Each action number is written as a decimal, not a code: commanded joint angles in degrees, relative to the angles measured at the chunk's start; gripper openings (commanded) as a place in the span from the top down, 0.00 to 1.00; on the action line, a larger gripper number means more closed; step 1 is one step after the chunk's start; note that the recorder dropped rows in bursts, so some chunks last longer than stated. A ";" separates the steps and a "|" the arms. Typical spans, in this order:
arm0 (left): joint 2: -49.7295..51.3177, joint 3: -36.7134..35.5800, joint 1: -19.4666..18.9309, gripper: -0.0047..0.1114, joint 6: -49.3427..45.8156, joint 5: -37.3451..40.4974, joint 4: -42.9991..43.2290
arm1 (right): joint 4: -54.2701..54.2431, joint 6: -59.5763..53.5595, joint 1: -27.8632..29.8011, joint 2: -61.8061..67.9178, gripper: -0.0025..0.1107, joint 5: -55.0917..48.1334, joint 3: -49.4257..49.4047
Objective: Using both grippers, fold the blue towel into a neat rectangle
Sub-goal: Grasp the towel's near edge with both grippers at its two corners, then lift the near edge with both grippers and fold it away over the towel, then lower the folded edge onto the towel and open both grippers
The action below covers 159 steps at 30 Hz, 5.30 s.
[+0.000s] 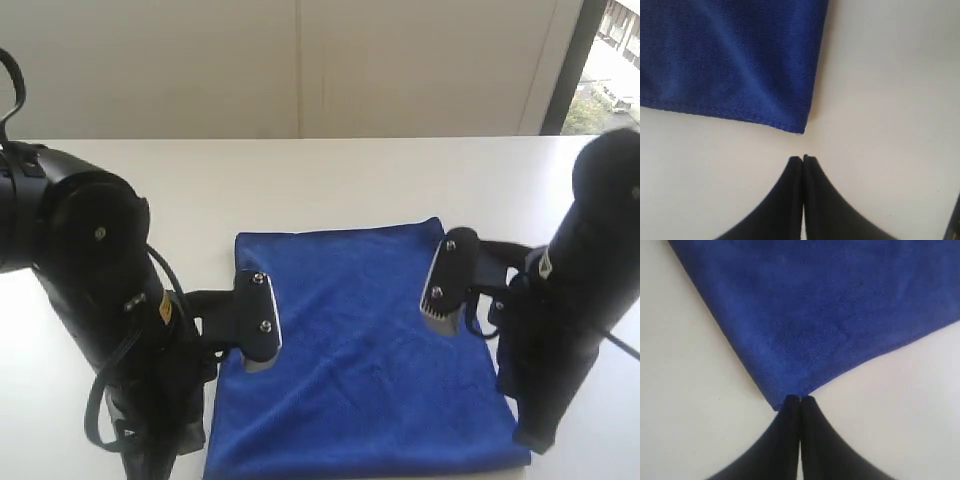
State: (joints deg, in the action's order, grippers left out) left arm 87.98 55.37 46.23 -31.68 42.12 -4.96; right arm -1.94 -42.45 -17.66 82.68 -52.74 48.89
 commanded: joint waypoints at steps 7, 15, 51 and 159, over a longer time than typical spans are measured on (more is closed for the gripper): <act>-0.62 -7.41 0.48 0.45 -9.68 -10.37 -1.93 | -3.59 -21.13 -0.15 -0.12 0.62 7.89 -8.66; -0.62 -10.57 1.35 0.45 -20.15 -17.36 -6.67 | -4.15 -29.40 -0.15 -0.12 0.52 14.39 -13.56; 4.76 -14.23 1.90 0.45 -25.09 -25.94 -8.51 | -3.80 -29.40 -0.15 2.00 0.52 26.47 -19.92; 16.56 0.10 -19.25 0.96 1.28 -63.32 23.87 | 56.25 53.08 5.18 26.93 0.98 42.09 11.28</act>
State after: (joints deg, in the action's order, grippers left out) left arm 103.43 55.15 27.22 -30.52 -20.37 19.37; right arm 54.10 9.46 -12.94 109.08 -10.59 59.81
